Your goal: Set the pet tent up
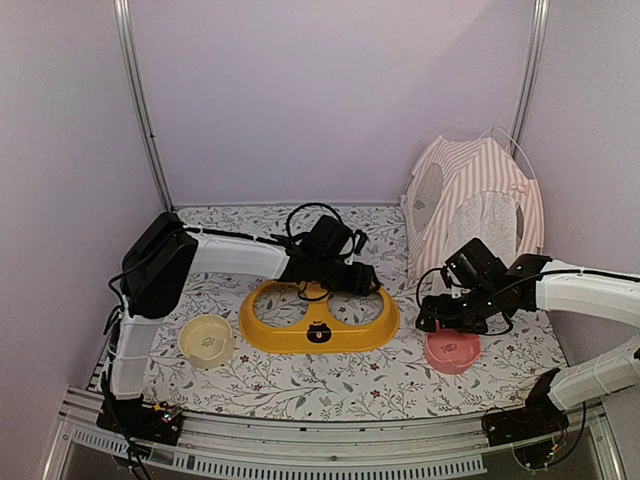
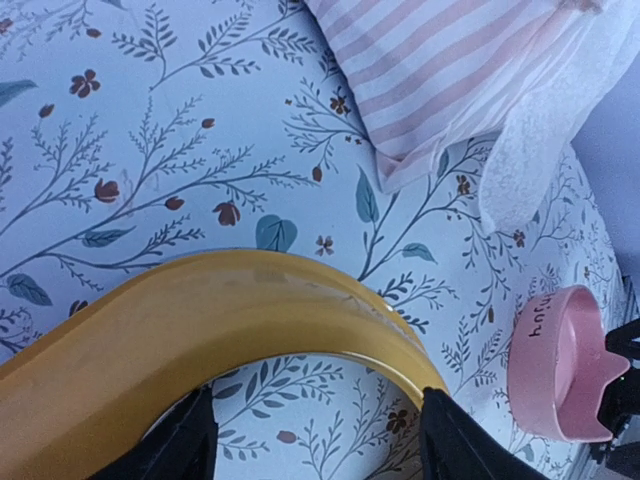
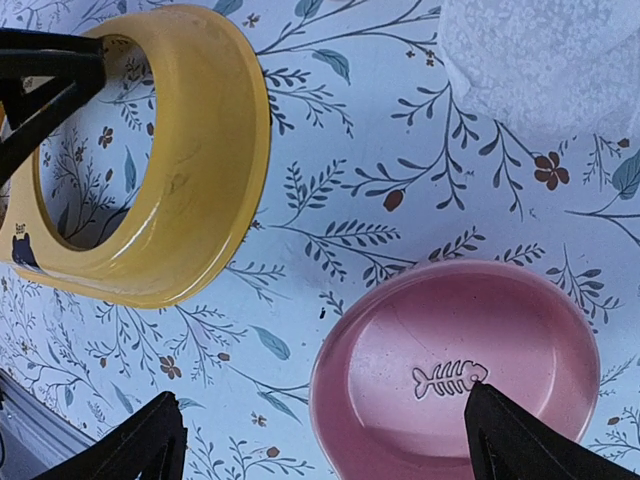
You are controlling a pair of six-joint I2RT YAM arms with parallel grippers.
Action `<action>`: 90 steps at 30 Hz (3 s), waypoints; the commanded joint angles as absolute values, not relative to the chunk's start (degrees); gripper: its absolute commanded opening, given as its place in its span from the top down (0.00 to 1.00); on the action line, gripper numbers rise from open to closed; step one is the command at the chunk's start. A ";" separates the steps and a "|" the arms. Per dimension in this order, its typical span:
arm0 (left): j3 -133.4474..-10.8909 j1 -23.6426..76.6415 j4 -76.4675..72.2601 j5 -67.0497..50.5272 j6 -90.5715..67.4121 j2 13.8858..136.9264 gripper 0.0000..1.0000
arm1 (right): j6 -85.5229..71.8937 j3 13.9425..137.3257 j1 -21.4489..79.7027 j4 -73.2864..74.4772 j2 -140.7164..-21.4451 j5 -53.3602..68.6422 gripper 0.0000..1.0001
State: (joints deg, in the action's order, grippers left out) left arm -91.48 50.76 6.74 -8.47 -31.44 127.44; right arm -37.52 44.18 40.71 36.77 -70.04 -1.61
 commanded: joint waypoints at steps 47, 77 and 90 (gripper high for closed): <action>-50.39 45.95 0.13 9.10 -26.89 69.09 0.00 | -45.53 47.54 46.13 33.49 -85.52 -7.31 0.79; -48.62 41.66 2.05 10.54 -29.44 66.23 0.01 | -39.17 79.20 53.64 45.77 -91.89 -16.46 1.00; -45.13 32.07 4.39 4.80 -34.54 64.25 0.00 | -28.45 99.56 57.51 41.70 -112.98 -18.03 1.00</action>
